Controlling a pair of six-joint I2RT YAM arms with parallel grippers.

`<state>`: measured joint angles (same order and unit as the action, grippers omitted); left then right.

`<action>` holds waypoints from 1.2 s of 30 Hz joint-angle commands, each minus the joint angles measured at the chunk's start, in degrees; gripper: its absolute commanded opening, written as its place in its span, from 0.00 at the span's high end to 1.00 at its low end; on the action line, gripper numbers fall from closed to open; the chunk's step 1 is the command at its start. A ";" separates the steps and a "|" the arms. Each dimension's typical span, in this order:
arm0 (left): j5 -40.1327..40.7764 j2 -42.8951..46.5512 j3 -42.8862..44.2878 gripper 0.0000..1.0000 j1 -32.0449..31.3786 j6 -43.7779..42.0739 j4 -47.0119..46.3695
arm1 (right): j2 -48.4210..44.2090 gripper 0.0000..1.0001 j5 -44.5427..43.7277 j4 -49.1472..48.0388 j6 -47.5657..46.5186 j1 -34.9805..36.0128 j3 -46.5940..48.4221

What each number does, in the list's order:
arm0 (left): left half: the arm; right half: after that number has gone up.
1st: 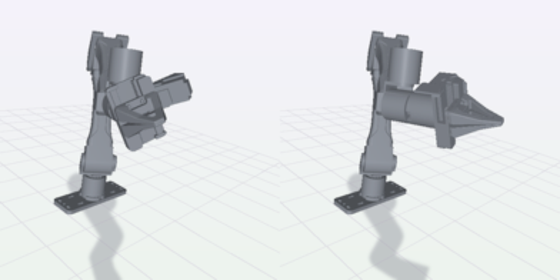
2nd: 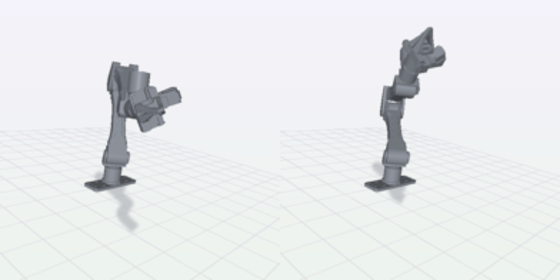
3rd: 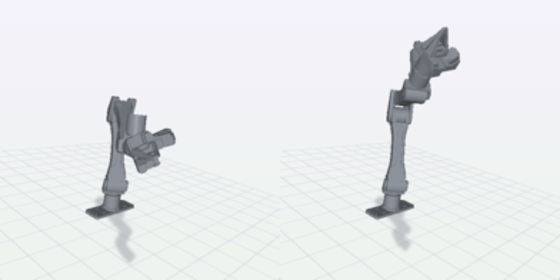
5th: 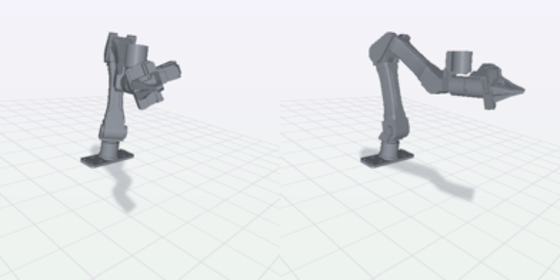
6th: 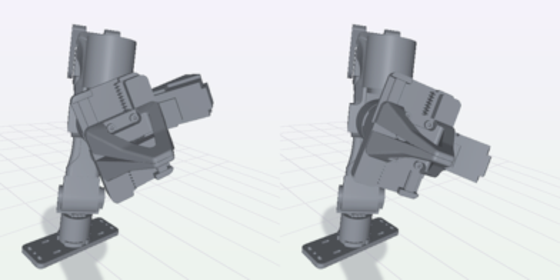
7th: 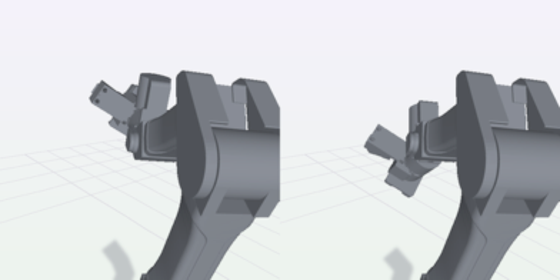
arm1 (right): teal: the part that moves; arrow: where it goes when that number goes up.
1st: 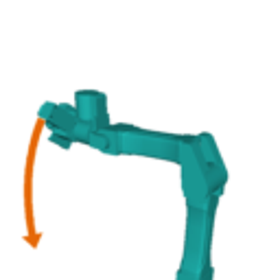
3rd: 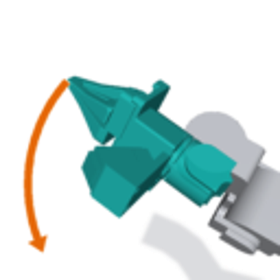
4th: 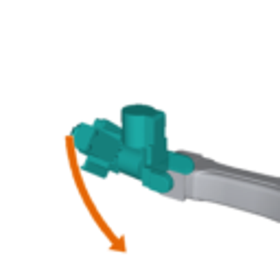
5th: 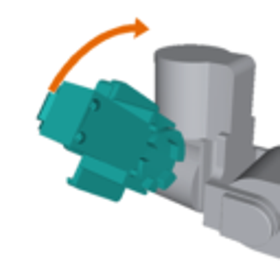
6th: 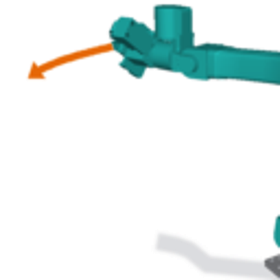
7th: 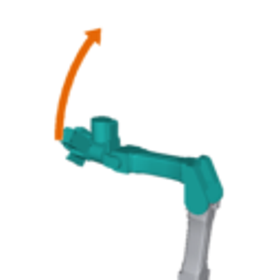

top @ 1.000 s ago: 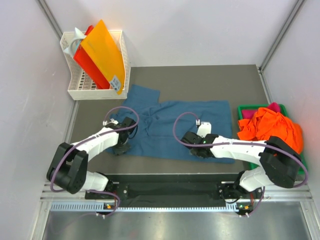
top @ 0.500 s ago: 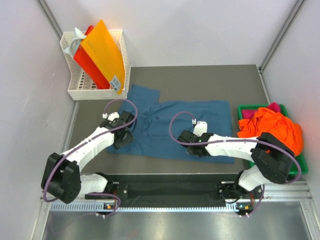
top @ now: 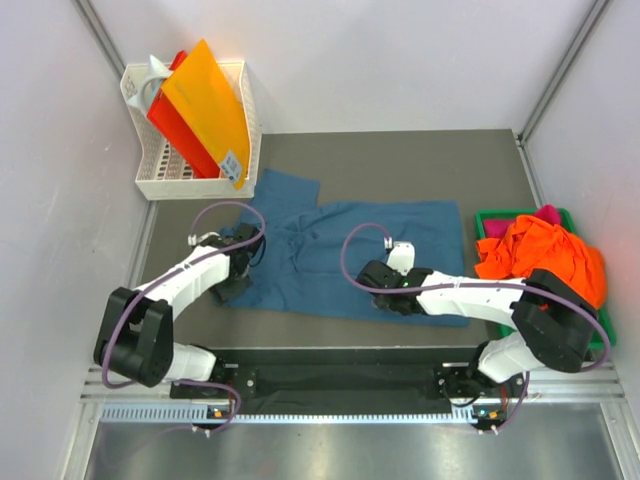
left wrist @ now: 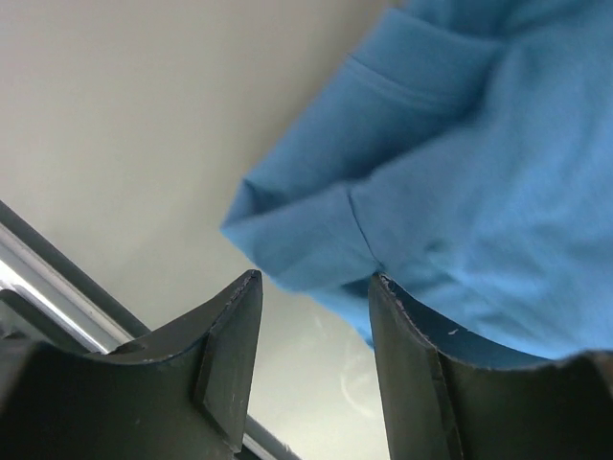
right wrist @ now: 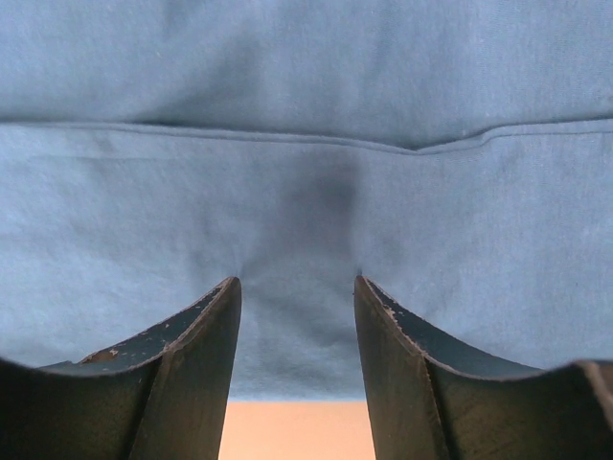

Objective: Fold and stack the t-shirts
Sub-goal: Fold the flattened tshirt in 1/3 of the way

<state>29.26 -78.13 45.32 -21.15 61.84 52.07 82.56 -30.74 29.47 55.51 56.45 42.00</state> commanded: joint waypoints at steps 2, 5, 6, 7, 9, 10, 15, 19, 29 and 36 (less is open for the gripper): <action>0.28 -2.20 -1.28 0.47 5.22 -1.72 -2.67 | -2.93 0.49 -0.28 -1.70 -2.06 0.24 -1.48; -1.83 -5.01 -1.72 0.58 6.29 -2.61 -4.00 | -3.46 0.49 -0.37 -1.79 -2.77 0.16 -1.74; -2.44 -5.54 -1.90 0.68 6.29 -2.69 -4.61 | -3.55 0.49 -0.37 -1.79 -2.77 0.24 -1.92; -3.49 -6.15 -2.16 0.72 6.21 -2.61 -4.96 | -3.64 0.49 -0.37 -1.79 -2.77 0.16 -2.01; -4.38 -6.68 -3.22 0.84 6.29 -2.08 -5.49 | -3.73 0.49 -0.29 -1.79 -2.68 0.24 -2.27; -4.90 -6.77 -3.57 0.90 6.29 -1.90 -5.84 | -3.73 0.49 -0.28 -1.79 -2.51 0.24 -2.53; -5.96 -5.37 -5.68 0.97 6.21 -1.55 -6.11 | -4.25 0.50 -1.16 -0.56 -0.14 0.07 -3.76; -5.88 -3.44 -6.91 1.00 6.21 -1.81 -5.67 | -1.89 0.55 -0.64 -0.29 1.97 -1.69 -5.69; -11.50 0.34 -9.19 1.00 5.59 -1.82 -4.18 | 2.87 0.63 5.16 -1.18 5.14 -3.01 -7.11; -14.13 2.28 -9.90 1.00 3.40 -0.15 -1.54 | 1.90 0.62 6.83 2.51 5.23 -3.01 -6.93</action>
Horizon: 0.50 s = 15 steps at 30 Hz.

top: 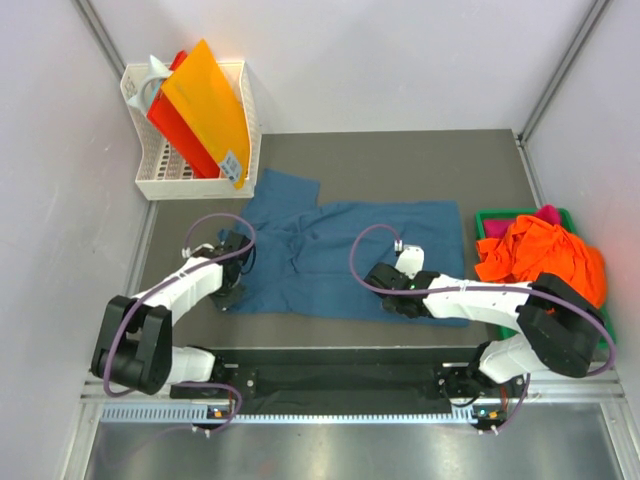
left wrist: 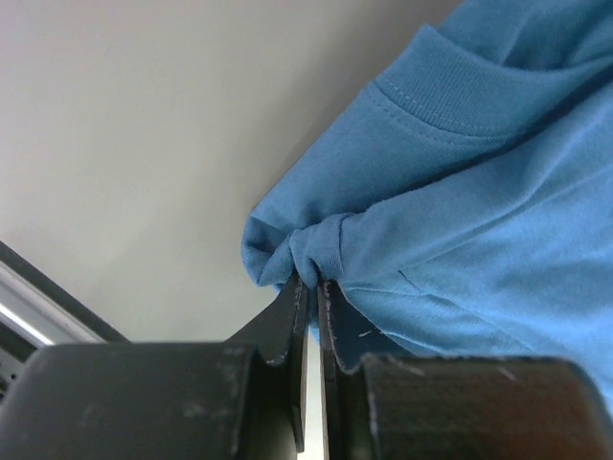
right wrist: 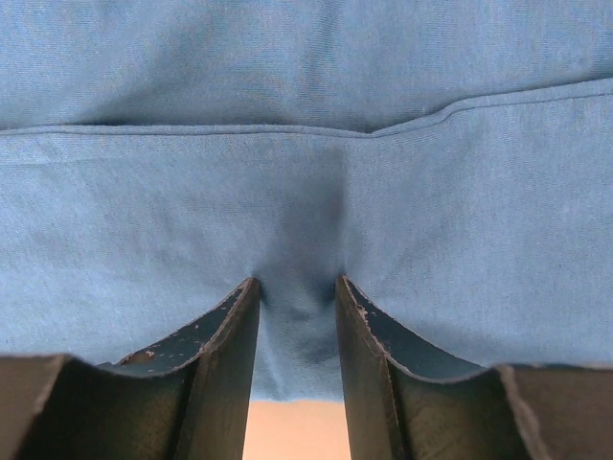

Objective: Fold and stack the t-shirts
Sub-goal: Fold the flattened tshirt in 1/3 of the way

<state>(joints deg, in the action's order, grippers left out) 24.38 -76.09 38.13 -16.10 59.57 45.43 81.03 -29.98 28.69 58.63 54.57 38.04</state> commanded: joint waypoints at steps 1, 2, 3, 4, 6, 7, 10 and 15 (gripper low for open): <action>-9.96 0.51 -2.97 1.00 -2.18 2.39 5.54 | 3.25 0.62 6.24 3.74 1.93 -1.04 -2.89; -10.23 0.86 -3.15 1.00 -2.44 2.91 5.72 | 3.17 0.61 6.33 4.18 1.84 -1.13 -2.80; -10.49 1.21 -3.32 1.00 -2.62 3.09 5.98 | 3.08 0.61 6.86 4.71 1.40 -1.13 -2.71; -10.67 1.39 -3.50 1.00 -3.06 3.36 6.68 | 2.82 0.60 7.04 5.67 1.22 -1.13 -2.71; -10.85 2.44 -3.33 1.00 -3.67 3.71 7.13 | 2.29 0.59 8.17 6.20 0.43 -0.87 -2.71; -10.93 2.88 -2.98 1.00 -4.03 3.97 7.48 | 1.68 0.59 8.44 7.08 0.52 -0.78 -2.62; -10.67 3.59 -1.31 1.00 -4.29 4.50 9.93 | 0.18 0.57 9.59 9.36 0.08 -0.08 -2.10; -10.85 5.25 0.80 1.00 -4.56 3.53 13.19 | -2.63 0.55 10.03 12.62 0.34 0.63 -1.39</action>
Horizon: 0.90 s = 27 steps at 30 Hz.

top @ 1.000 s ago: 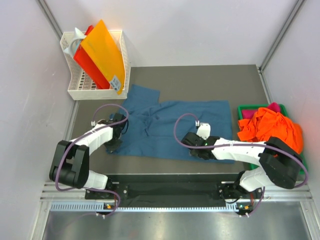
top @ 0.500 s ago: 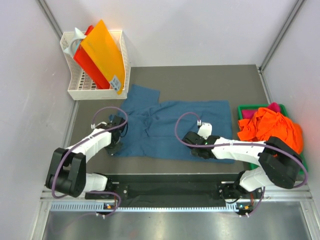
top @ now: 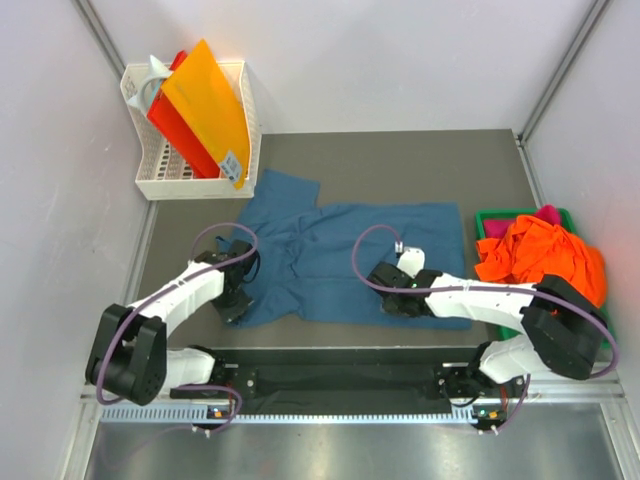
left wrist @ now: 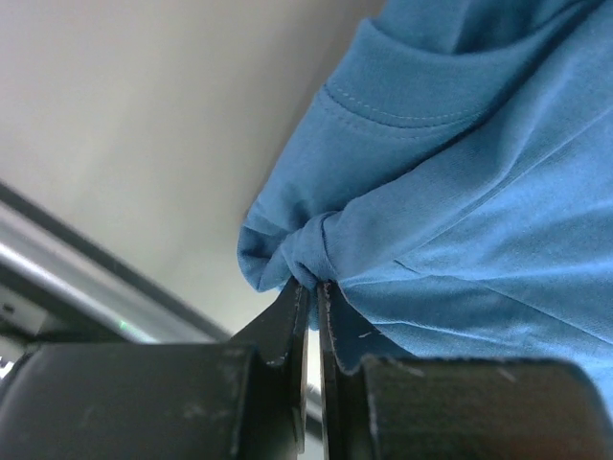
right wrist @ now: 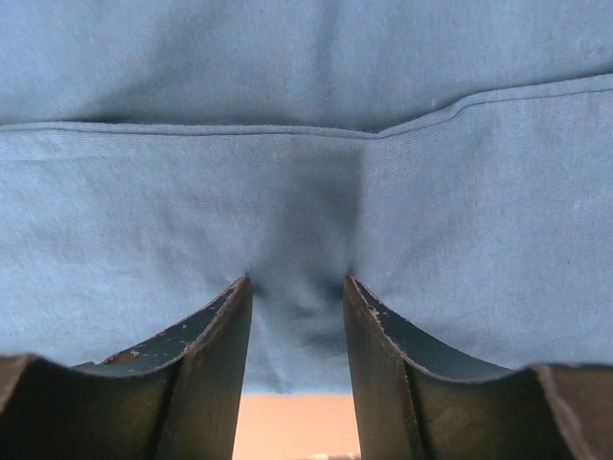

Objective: Fold and stack the t-shirts
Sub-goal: Fold the flattened tshirt in 1/3 of the way

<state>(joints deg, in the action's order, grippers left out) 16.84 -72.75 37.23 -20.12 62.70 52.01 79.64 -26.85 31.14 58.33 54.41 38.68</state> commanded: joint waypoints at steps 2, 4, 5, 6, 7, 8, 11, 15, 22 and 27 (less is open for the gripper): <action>-3.39 2.17 2.58 1.00 -0.62 -0.12 7.23 | -2.11 0.55 6.81 11.13 0.56 0.78 -1.94; -3.22 2.00 3.37 1.00 -0.80 -0.90 8.02 | -3.17 0.55 5.76 11.93 0.65 0.78 -1.15; -3.13 2.09 3.63 1.00 -0.80 -1.08 8.28 | -3.26 0.54 5.24 12.45 0.65 0.78 -0.62; -2.78 2.00 4.16 1.00 -0.80 -1.26 9.33 | -3.35 0.54 4.62 13.76 0.48 0.70 0.77; -2.78 2.26 4.34 1.00 -0.80 -1.44 9.69 | -3.35 0.54 4.44 14.21 0.30 0.69 1.40; -2.69 2.61 4.60 1.00 -0.80 -1.52 9.95 | -3.35 0.53 4.53 14.56 0.30 0.78 2.36; -2.52 3.49 5.13 1.00 -0.80 -2.14 10.48 | -3.87 0.53 3.30 15.27 0.03 0.69 3.42; -2.16 4.19 9.77 0.99 -0.97 -4.51 11.10 | -4.75 0.52 -0.47 16.24 -0.58 0.61 8.15; -0.67 3.67 20.77 0.73 -1.41 -9.95 10.49 | -2.39 0.49 -3.73 16.85 -7.43 -3.95 23.00; 2.05 1.65 23.49 0.68 -1.50 -11.20 4.69 | 3.14 0.48 -3.56 12.73 -15.07 -8.35 31.63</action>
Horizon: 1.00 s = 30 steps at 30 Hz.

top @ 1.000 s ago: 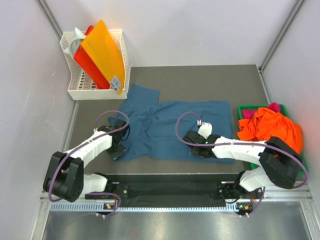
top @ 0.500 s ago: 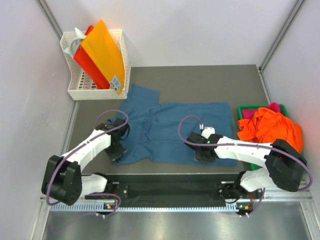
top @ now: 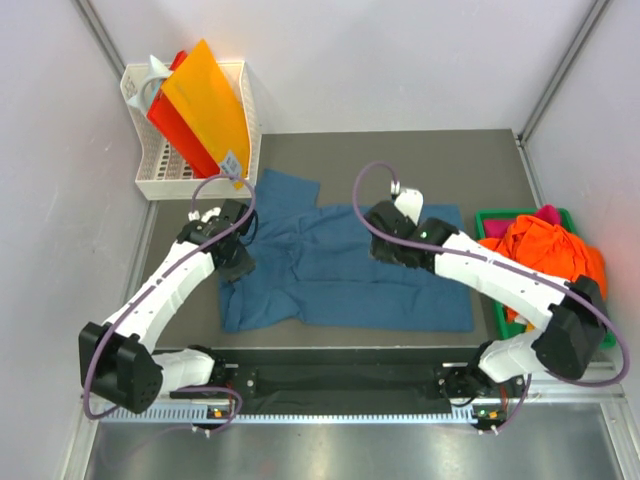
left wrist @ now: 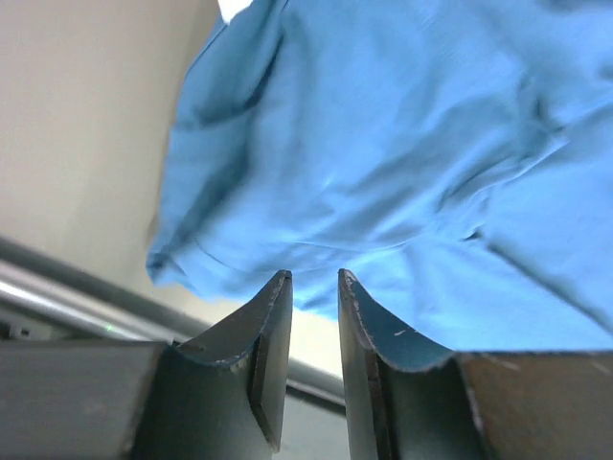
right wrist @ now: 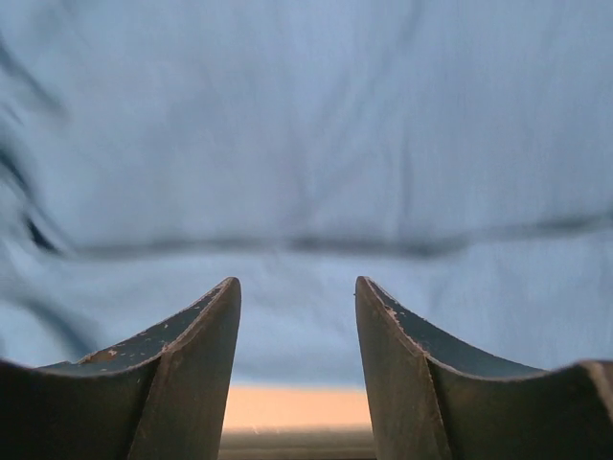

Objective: Fold and stack the t-shirts
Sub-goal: Fold the flattened tshirt in 1/3 of the way

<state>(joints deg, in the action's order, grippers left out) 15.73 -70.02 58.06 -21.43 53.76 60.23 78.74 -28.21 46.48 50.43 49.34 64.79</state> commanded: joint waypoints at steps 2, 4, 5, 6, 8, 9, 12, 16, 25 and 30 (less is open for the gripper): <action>3.52 -1.96 2.67 0.69 -0.10 -1.29 -3.45 | 5.28 0.48 -1.68 -2.71 -8.59 -5.04 7.27; 3.43 -1.96 1.97 0.69 -0.19 -0.85 -2.75 | 5.64 0.48 -1.41 -3.23 -8.86 -5.74 7.10; 3.61 -1.35 1.53 0.70 -0.10 -0.85 -2.57 | 5.37 0.48 -1.33 -3.76 -9.04 -5.92 6.06; 4.13 -1.00 0.31 0.69 -0.10 -0.85 -2.74 | 4.85 0.48 -1.06 -4.63 -9.04 -5.84 5.35; 3.62 0.40 -1.36 0.70 -0.19 -1.63 -5.72 | 4.49 0.48 -0.54 -5.34 -8.86 -6.01 3.25; 1.61 0.67 -3.55 0.71 -0.19 -2.33 -7.65 | 4.32 0.49 -0.19 -5.69 -8.69 -6.01 2.62; -6.22 -0.20 -7.43 0.79 -0.72 -2.35 -13.82 | 3.70 0.51 1.75 -7.28 -8.07 -6.01 -0.19; -7.37 -2.75 -9.63 0.90 -1.59 -2.08 -12.07 | 1.68 0.55 3.33 -10.34 -7.11 -4.87 -5.10; -8.69 0.76 -17.10 0.91 -2.21 -2.96 -11.80 | 1.24 0.55 5.79 -14.04 -1.66 -1.62 -16.18; -9.23 0.33 -18.86 0.90 -2.74 -1.73 -11.72 | 2.73 0.55 7.20 -16.15 0.36 -1.09 -18.74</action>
<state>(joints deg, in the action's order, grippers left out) 7.03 -70.59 40.27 -23.75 51.29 48.62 81.45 -22.31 34.44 48.03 47.18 46.76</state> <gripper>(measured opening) 0.100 0.447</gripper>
